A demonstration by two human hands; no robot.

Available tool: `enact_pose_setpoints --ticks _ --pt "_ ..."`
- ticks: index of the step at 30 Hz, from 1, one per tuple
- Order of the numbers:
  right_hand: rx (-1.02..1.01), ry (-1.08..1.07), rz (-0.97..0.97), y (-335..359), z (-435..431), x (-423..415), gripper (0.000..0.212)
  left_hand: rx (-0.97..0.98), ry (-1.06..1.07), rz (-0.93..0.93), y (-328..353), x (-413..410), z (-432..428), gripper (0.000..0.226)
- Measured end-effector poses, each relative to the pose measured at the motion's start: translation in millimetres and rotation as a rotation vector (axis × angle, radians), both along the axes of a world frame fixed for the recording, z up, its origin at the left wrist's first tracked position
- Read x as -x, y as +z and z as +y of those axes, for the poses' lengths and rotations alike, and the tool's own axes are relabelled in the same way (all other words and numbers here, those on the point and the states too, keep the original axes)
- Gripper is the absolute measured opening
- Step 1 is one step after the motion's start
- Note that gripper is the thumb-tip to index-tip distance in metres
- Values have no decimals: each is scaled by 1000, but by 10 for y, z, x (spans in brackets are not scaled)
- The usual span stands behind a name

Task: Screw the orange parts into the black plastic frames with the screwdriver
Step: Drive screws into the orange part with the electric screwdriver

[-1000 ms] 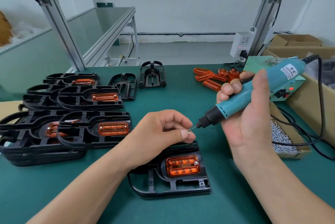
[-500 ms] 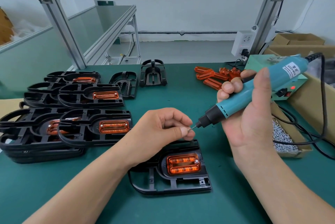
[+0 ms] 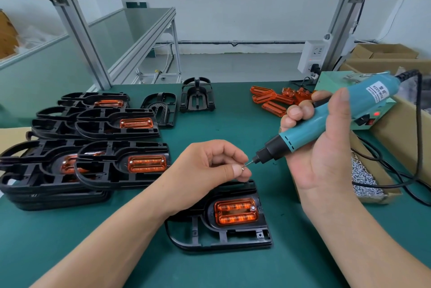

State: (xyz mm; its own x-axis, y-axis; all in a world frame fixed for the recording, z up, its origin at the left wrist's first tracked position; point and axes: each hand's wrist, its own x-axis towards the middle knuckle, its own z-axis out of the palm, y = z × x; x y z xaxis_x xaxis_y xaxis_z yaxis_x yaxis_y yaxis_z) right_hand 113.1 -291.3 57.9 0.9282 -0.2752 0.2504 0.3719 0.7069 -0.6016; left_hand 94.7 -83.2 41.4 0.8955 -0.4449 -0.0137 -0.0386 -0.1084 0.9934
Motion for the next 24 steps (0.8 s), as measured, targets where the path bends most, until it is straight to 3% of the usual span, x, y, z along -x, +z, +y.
enact_pose_setpoints --ticks 24 --pt "0 4 -4 -14 6 -8 31 13 -4 -6 -14 -2 8 14"
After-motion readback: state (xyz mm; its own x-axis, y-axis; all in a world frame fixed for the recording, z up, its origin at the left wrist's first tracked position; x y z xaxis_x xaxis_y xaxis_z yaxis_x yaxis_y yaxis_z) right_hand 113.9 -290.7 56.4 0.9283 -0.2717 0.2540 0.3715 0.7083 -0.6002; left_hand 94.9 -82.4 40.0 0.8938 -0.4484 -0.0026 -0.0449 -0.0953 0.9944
